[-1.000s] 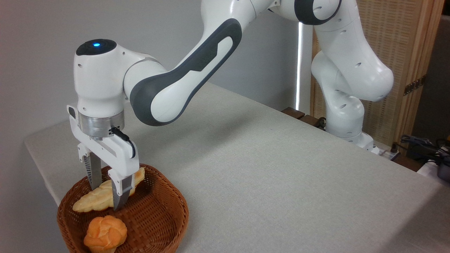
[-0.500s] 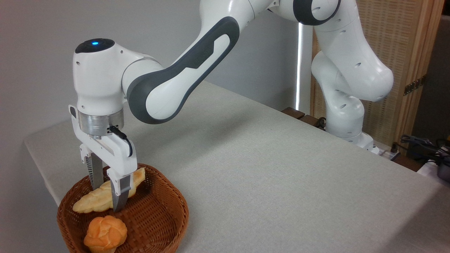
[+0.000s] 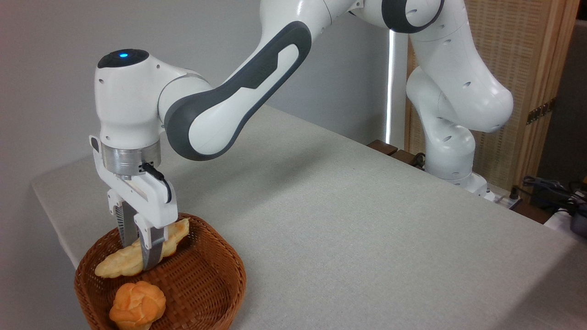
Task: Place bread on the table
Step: 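Close the gripper on the middle of the twisted bread roll, then lift the twisted roll out of the basket and carry it onto the table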
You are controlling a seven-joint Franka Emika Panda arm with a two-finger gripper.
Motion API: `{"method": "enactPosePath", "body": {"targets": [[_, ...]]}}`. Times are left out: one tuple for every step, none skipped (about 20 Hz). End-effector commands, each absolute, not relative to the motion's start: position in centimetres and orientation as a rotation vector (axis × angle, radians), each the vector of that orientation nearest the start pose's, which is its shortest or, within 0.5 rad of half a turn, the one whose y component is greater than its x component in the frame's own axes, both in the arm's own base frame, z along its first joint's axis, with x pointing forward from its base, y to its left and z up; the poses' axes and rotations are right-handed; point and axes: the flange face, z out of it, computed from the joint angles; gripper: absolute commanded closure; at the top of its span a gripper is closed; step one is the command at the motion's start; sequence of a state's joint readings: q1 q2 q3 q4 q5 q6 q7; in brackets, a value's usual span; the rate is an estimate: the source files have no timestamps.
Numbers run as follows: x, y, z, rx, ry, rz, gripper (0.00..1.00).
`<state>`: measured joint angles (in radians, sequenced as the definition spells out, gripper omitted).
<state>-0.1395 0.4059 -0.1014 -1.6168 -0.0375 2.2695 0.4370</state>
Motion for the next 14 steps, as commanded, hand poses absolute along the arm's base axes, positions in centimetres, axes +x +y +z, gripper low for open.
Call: {"method": "enactPosePath", "body": {"targets": [[67.6, -15.8, 42.3, -2.997, 0.978, -0.424, 0.63], [67.6, -15.8, 42.5, -2.998, 0.977, -0.429, 0.63], [67.6, -15.6, 42.6, -2.997, 0.97, -0.433, 0.63], [67.7, -15.4, 43.2, -2.997, 0.96, -0.447, 0.63], [67.7, -15.1, 44.0, -2.994, 0.951, -0.465, 0.62], [67.6, -14.7, 44.6, -2.994, 0.94, -0.469, 0.61], [67.4, -14.5, 45.2, -2.988, 0.935, -0.474, 0.6], [67.2, -14.3, 45.8, -2.993, 0.921, -0.467, 0.6], [67.1, -13.7, 46.7, -2.99, 0.907, -0.48, 0.6], [67.1, -12.9, 47.5, -2.984, 0.887, -0.491, 0.6], [66.9, -12.3, 48.3, -2.98, 0.873, -0.506, 0.59], [66.6, -12.2, 48.9, -2.978, 0.871, -0.51, 0.59], [66.2, -12.0, 49.5, -2.977, 0.873, -0.498, 0.59], [65.5, -11.9, 49.7, -2.979, 0.887, -0.463, 0.57]]}}
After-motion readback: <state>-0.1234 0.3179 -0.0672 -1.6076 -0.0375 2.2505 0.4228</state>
